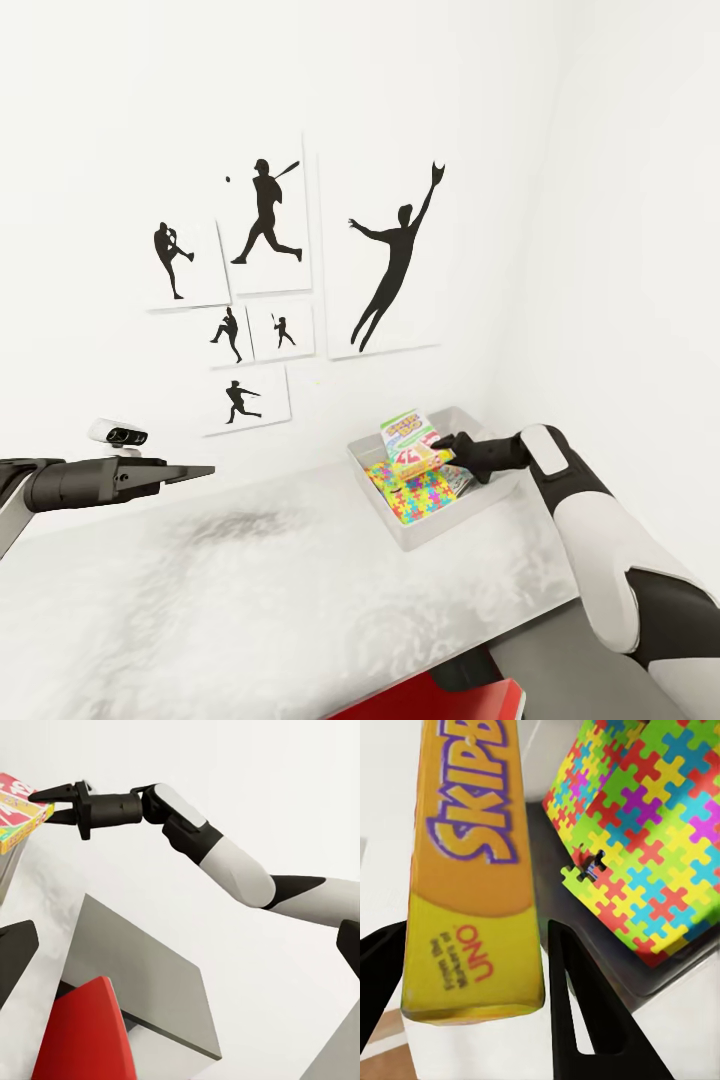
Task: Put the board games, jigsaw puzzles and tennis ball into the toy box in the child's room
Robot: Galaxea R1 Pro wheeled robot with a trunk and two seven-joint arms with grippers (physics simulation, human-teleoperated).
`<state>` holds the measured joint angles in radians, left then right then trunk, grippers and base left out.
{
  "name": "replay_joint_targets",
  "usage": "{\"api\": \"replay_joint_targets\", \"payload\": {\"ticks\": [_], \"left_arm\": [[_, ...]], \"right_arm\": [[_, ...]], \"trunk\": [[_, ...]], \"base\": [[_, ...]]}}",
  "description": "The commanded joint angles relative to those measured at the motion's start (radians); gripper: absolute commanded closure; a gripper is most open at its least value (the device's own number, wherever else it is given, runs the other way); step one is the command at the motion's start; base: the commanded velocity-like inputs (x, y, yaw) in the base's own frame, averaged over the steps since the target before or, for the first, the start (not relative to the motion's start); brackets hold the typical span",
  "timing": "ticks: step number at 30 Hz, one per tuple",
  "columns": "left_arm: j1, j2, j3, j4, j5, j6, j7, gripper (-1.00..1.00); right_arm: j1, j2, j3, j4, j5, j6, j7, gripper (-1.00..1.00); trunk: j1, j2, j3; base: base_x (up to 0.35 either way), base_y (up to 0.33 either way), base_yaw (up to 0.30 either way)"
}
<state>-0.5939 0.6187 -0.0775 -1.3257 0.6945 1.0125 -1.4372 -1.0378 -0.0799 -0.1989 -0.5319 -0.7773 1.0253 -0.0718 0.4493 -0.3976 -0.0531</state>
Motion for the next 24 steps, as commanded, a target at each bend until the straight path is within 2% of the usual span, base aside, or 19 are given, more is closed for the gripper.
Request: {"api": "replay_joint_targets", "payload": {"ticks": [1, 7, 9, 11, 14, 17, 24], "left_arm": [[-0.001, 0.001, -0.002, 0.0, 0.003, 0.01, -0.002, -1.0], [-0.001, 0.001, -0.002, 0.0, 0.003, 0.01, -0.002, -1.0], [-0.001, 0.001, -0.002, 0.0, 0.003, 0.01, -0.002, -1.0], [-0.001, 0.001, -0.002, 0.0, 0.003, 0.01, -0.002, -1.0], [-0.001, 0.001, -0.002, 0.0, 0.003, 0.01, -0.002, -1.0], [-0.001, -0.008, -0.001, 0.007, 0.002, 0.008, 0.0, -1.0], [-0.001, -0.015, -0.001, 0.008, 0.002, 0.008, 0.0, -1.0]], "right_arm": [[-0.001, 0.0, -0.003, -0.001, -0.008, 0.004, -0.008, 1.0], [0.0, 0.001, 0.005, 0.0, 0.007, 0.004, -0.01, 1.0], [0.001, 0.001, 0.012, 0.0, 0.036, 0.002, -0.012, 1.0], [0.0, 0.002, 0.016, 0.0, 0.085, 0.001, -0.013, 1.0], [0.0, 0.002, 0.016, 0.003, 0.11, 0.0, -0.014, 1.0], [0.004, 0.019, 0.006, -0.012, 0.11, -0.016, -0.021, 1.0], [0.003, 0.014, 0.009, -0.034, 0.105, -0.041, -0.023, 1.0]], "trunk": [[0.001, -0.002, -0.002], [0.001, -0.002, -0.002], [0.001, -0.002, -0.002], [0.001, -0.002, -0.002], [0.001, -0.002, -0.002], [0.001, -0.002, -0.002], [0.001, -0.002, -0.002]], "base": [[0.0, 0.0, 0.0], [0.0, 0.0, 0.0], [0.0, 0.0, 0.0], [0.0, 0.0, 0.0], [0.0, 0.0, 0.0], [0.0, 0.0, 0.0], [0.0, 0.0, 0.0]]}}
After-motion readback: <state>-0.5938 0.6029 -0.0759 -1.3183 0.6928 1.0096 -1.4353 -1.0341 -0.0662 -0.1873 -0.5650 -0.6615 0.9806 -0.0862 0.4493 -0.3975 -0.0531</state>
